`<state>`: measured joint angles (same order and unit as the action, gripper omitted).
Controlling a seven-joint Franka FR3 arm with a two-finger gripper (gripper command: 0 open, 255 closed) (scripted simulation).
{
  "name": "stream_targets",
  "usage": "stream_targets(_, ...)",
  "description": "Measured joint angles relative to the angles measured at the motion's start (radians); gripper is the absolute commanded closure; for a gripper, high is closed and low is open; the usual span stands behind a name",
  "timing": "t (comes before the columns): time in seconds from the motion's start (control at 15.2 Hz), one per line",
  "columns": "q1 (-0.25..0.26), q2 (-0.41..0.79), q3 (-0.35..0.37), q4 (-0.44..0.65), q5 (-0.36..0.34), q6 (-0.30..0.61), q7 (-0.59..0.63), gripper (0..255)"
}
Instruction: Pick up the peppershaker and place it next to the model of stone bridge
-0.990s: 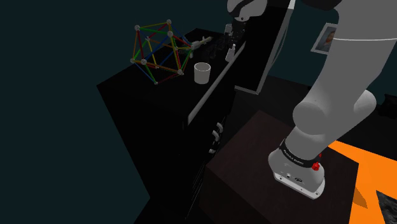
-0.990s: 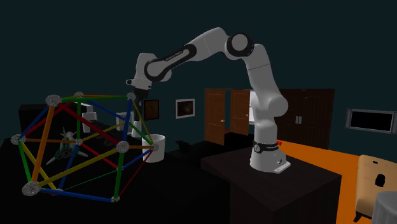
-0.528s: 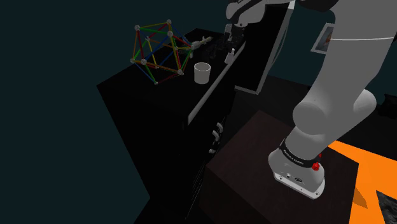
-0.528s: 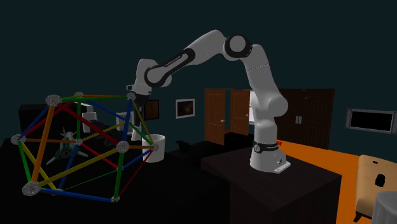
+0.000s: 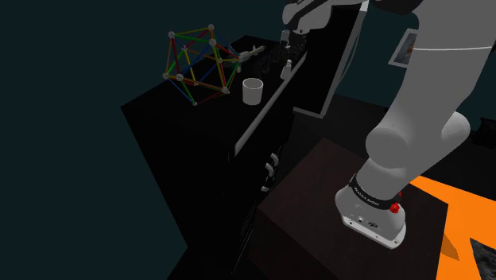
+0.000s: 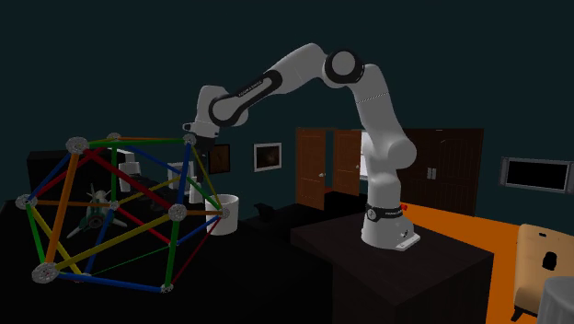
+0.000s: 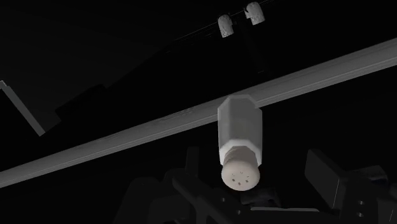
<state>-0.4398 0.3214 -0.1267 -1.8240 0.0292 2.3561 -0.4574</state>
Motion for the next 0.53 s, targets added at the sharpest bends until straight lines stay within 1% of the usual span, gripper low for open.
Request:
stream_targets(0.2, 0.000, 0.000, 0.000, 0.000, 0.000, 0.000, 0.000, 0)
stream_targets(0.53, 0.004, -0.071, -0.004, 0.015, -0.011, -0.083, 0.005, 0)
